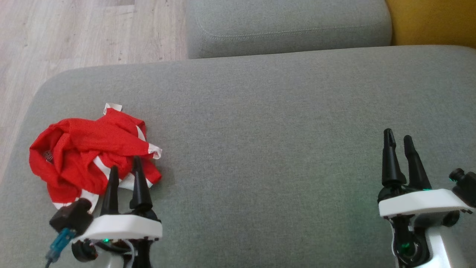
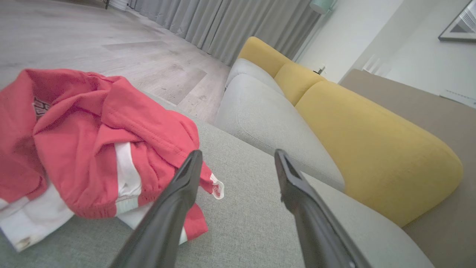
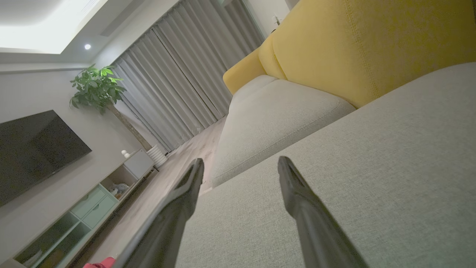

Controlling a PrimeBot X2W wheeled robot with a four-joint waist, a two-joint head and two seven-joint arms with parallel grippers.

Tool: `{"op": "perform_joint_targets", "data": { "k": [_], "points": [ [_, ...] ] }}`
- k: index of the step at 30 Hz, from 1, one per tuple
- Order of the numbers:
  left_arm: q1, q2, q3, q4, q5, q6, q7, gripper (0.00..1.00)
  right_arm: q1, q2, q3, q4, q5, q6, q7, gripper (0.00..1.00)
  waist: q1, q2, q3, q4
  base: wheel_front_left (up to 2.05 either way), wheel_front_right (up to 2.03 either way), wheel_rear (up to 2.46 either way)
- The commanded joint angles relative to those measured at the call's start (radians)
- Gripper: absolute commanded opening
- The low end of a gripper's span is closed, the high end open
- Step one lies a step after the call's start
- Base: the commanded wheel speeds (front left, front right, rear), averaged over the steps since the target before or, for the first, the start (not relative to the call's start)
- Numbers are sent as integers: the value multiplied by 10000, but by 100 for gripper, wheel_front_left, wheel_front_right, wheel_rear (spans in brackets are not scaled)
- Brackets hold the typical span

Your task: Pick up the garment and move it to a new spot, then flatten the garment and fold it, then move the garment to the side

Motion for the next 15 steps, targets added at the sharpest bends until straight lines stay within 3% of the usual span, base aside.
{"op": "perform_joint_targets", "data": {
  "k": [1,15],
  "points": [
    [-562,162,99,-395,259,57,-134,100,-351,-68,208,-459,-265,-4,-145,100,0,0,0,-2,0,0,0],
    [-986,945,-1462,-176,2284,940,-514,100,-328,-74,523,-644,-2314,-5,-528,100,0,0,31,-25,0,0,0]
  ]
}}
